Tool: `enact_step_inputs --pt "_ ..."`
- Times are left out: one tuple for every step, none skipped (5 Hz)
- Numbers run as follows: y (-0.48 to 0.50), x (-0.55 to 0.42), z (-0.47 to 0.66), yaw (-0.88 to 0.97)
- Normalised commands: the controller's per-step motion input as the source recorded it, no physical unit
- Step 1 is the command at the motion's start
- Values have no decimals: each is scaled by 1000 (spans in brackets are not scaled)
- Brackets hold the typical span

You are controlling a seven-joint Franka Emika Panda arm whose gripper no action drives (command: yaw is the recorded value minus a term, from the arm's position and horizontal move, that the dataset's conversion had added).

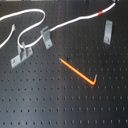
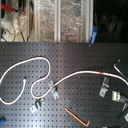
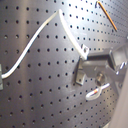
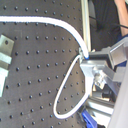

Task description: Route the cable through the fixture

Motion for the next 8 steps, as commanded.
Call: enact_step_inputs --pt "-42 -71 -3 26" --pt "235 -62 284 -477" --pt "150 12 367 -797" --pt "131 -3 352 -809" --pt "98 -130 327 -669" --pt "114 -376 344 -266" --pt "152 -412 193 406" --pt "195 -360 164 488"
